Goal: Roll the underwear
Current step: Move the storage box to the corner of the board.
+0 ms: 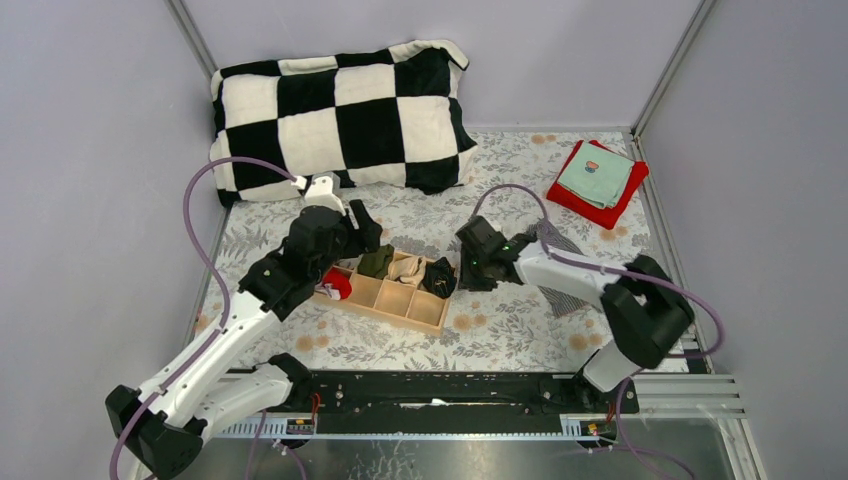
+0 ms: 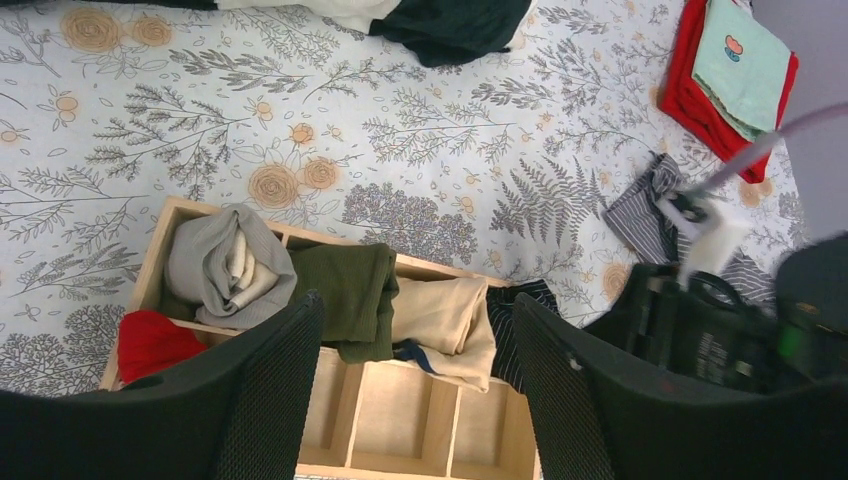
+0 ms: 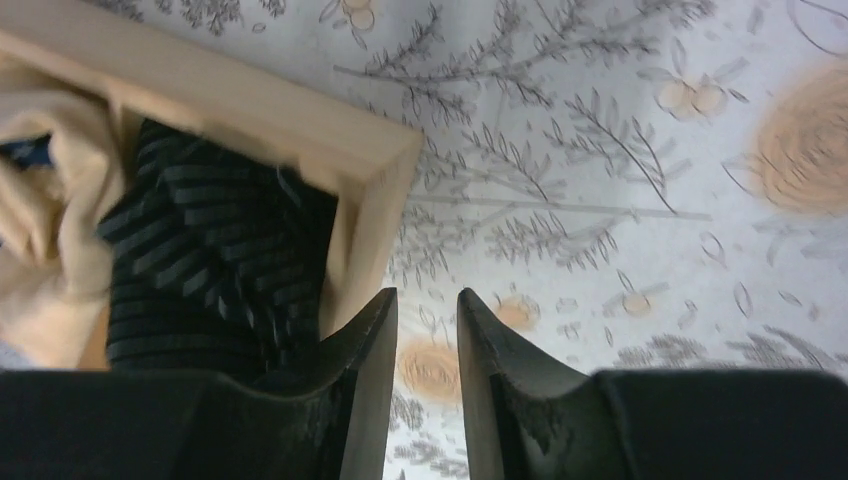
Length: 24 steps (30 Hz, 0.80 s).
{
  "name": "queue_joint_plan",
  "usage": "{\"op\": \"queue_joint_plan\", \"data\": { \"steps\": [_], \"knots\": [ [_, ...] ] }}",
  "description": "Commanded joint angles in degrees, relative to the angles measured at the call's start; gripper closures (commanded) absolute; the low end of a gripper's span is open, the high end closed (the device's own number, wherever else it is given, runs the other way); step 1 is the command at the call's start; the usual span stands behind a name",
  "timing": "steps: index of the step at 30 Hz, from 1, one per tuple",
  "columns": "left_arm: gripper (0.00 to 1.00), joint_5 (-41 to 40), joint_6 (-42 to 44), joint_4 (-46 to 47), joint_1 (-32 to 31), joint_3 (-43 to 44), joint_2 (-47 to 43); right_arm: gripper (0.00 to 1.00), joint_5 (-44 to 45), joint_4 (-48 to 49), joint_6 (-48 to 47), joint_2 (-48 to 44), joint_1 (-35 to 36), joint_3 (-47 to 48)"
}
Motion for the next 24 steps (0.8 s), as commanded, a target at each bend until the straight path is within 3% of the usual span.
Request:
{"op": "queue_joint_plan", "data": {
  "steps": [1, 7, 10, 13, 17, 20, 24],
  "knots": [
    [0.26, 1.0, 1.87, -3.08, 1.06, 1.88, -1.39, 0.65, -2.28, 4.72, -1.58, 8.75, -0.19, 7.66],
    [0.26, 0.99, 1.02, -3.41, 1.3, 1.74, -2.59, 0.61, -10.99, 7.54, -4.98, 23.19, 1.09, 24.85],
    [0.26, 0.52, 0.53, -3.37, 1.36, 1.73, -2.44, 0.6, -20.64, 12.09, -4.54, 30.97, 2.4, 37.94],
    [0.26, 0.15, 0.02, -3.41, 1.4, 1.86, -2.5, 0.58, -26.04, 16.79, -3.4, 33.79, 1.77, 43.23],
    [0.25, -0.33, 0.01, -4.36, 1.5, 2.28, -3.05, 0.53, -13.23, 7.0, -8.12, 27.85, -2.97, 40.11],
    [0.24, -0.23, 0.34, -3.83, 1.59, 1.27, -3.54, 0.4, -2.04, -1.47, -13.1, 19.0, -9.17, 31.58],
    [0.24, 2.29, 0.91, -1.79, 1.68, -0.23, -2.18, 0.34, 2.58, -10.5, -14.96, 6.25, -21.63, 20.72]
  ]
}}
